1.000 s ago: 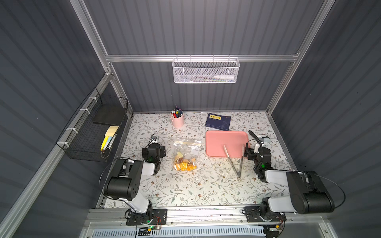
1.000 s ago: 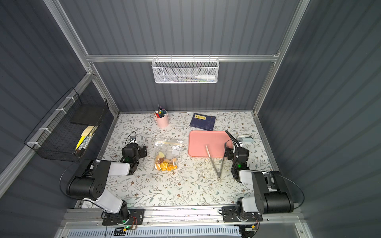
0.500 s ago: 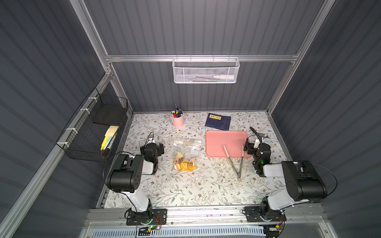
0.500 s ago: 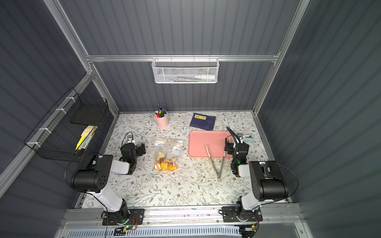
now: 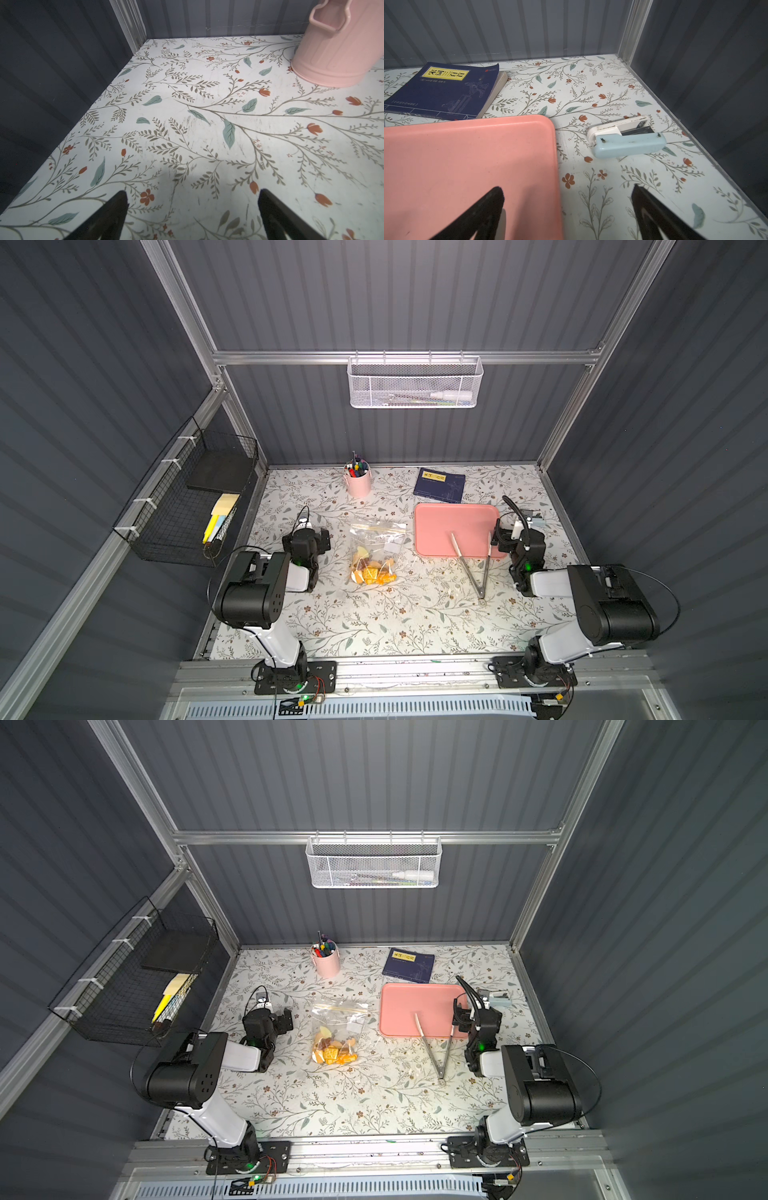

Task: Put the cookies into a resealable bag to prevent moisture
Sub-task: Reset both arms

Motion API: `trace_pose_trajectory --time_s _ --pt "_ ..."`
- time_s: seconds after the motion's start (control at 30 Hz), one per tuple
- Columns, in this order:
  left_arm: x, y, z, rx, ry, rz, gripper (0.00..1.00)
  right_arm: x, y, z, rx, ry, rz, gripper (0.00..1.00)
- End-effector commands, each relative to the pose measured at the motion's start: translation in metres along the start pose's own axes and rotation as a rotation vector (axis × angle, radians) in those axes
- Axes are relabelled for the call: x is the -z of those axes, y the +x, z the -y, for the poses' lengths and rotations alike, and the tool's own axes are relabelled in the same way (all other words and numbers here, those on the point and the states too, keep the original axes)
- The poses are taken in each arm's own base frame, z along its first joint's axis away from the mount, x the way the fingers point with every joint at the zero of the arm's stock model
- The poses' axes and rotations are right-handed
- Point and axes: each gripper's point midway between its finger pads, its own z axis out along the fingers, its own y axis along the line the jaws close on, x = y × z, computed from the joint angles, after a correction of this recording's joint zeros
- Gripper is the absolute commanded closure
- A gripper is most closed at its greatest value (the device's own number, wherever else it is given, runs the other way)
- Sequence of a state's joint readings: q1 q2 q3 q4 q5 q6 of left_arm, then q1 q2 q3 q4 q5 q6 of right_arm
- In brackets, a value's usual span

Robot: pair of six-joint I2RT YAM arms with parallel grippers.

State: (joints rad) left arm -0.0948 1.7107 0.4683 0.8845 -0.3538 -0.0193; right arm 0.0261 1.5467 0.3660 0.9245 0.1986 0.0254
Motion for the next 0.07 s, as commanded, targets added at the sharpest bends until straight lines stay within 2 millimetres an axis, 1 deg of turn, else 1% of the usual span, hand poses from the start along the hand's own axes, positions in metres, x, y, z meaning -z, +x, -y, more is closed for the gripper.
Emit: trace_pose_trajectory --time_s 0.0,0.03 --pt "0.0003 -0.0038 0.002 0.008 0.013 0.017 0.01 -0.0019 -0.0061 -0.0002 -0.006 0.008 0.012 0.01" --pt "0.0002 -0.0038 0.0015 0.008 0.011 0.016 0.01 -0.0012 -0.0061 0.0 -0.005 0.009 0.016 0.01"
